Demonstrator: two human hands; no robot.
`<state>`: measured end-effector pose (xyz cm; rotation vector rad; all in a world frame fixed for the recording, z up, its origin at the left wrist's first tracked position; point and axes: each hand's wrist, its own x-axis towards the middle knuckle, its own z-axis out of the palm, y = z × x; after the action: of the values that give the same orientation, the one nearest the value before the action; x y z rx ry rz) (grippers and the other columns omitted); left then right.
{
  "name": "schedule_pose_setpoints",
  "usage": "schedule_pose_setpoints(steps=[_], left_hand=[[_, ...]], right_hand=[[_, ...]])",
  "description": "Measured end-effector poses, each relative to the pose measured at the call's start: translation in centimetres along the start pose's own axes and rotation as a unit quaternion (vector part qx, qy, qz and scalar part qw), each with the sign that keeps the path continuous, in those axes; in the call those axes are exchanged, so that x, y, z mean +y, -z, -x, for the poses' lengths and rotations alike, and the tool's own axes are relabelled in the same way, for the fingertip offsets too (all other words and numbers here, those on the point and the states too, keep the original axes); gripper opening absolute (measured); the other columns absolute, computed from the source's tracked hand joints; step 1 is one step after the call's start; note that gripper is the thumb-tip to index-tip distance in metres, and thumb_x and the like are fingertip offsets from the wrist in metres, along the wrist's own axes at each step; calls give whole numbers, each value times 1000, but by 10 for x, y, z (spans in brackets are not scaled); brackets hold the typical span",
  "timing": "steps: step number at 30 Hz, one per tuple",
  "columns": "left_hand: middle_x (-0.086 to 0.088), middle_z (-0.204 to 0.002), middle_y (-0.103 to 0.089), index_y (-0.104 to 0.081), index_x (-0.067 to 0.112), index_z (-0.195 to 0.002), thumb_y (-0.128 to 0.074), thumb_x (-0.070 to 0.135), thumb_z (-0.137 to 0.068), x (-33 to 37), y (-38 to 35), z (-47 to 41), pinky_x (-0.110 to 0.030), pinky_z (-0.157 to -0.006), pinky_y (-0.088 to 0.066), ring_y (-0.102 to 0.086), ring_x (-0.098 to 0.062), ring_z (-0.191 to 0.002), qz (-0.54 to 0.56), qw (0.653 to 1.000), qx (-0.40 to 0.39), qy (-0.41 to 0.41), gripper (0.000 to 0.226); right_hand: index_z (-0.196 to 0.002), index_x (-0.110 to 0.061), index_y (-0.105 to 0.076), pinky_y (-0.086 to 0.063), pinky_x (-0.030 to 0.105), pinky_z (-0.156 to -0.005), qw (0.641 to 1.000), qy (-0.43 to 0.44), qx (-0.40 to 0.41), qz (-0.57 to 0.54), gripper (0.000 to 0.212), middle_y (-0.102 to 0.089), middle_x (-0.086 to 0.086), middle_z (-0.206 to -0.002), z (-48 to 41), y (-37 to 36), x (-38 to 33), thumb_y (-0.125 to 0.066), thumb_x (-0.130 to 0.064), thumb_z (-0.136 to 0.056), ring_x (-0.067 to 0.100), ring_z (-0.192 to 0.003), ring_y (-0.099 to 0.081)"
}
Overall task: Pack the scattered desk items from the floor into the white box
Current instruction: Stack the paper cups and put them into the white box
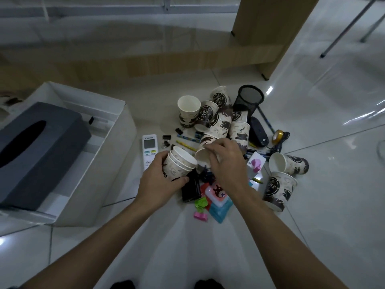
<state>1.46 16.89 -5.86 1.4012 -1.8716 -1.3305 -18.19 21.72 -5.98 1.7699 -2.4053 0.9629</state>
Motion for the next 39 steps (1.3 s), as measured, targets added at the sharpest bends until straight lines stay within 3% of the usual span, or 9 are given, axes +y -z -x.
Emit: schedule_pose_setpoints(steps=[5, 10, 15, 19, 23, 26, 30, 35, 39], left_hand=[[29, -108, -59, -48, 41, -120, -88, 23, -66, -3, 6, 2, -16, -78, -47, -58, 3, -99, -8, 1000, -2, -14, 70], [25, -105, -61, -51, 37, -123, -87, 17, -64, -3, 9, 1, -4, -69, -40, -58, 9, -97, -13, 1000, -1, -20, 71], [20, -114, -63, -50, 31, -129, -89, 16, -63, 4, 4, -4, -6, -77, -46, -59, 11, -101, 9, 999, -28, -40, 78], [23, -113, -62, -47, 33, -132, -89, 21, -67, 9, 4, -9, -23, -81, -54, -58, 14, -99, 48, 998, -32, -23, 79], [33, -115, -52, -33, 38, -141, -88, 26, -71, 10, 13, -25, -6, -77, -47, -52, 26, -96, 53, 998, -23, -22, 90], [33, -119, -47, -20, 38, -151, -83, 32, -76, 12, 19, -37, -9, -80, -45, -52, 20, -100, 45, 999, -7, -29, 99], [38, -112, -46, -28, 41, -145, -79, 30, -81, 16, 21, -43, 0, -69, -43, -49, 29, -92, 28, 999, 1, -37, 83], [24, -112, -54, -32, 46, -134, -81, 26, -78, 7, 19, -44, -6, -66, -48, -58, 17, -88, 22, 999, 19, -25, 77], [31, -114, -57, -33, 49, -134, -83, 27, -71, 3, 14, -46, -25, -72, -56, -65, 3, -90, 30, 999, 21, -28, 84]], right_hand=[[-109, -15, -76, -50, 27, -79, 986, 0, 124, -110, 20, -67, 3, -98, -15, 15, -22, -64, -9, -94, 17, -91, -60], [-105, -29, -75, -53, 20, -86, 922, -186, 43, -338, 22, -73, -12, -104, -29, 34, -40, -64, -12, -95, 3, -98, -66], [-108, -21, -78, -52, 22, -86, 931, -184, -136, -286, 22, -74, -8, -105, -36, 25, -44, -64, -11, -94, 0, -95, -65], [-114, -17, -74, -49, 18, -83, 944, -179, -98, -258, 22, -71, -9, -103, -51, 15, -48, -60, -15, -96, 6, -93, -65], [-122, -12, -66, -51, 21, -84, 986, -80, -57, -135, 29, -67, 5, -118, -92, 0, -45, -60, -11, -94, 19, -102, -64], [-135, -12, -57, -51, 45, -97, 991, -20, -130, -23, 43, -59, 15, -133, -121, -19, -37, -59, -11, -92, 34, -119, -57], [-125, -16, -67, -53, 41, -91, 978, -22, -202, 51, 36, -66, 18, -122, -132, -41, -24, -57, -7, -91, 38, -113, -62], [-116, -14, -66, -51, 30, -79, 970, -102, -14, -221, 22, -68, 2, -101, -113, -22, -25, -49, -15, -102, 14, -90, -61], [-111, -18, -65, -46, 11, -70, 938, -100, -83, -321, 20, -63, -8, -92, -85, 4, -35, -47, -13, -104, -4, -78, -55]])
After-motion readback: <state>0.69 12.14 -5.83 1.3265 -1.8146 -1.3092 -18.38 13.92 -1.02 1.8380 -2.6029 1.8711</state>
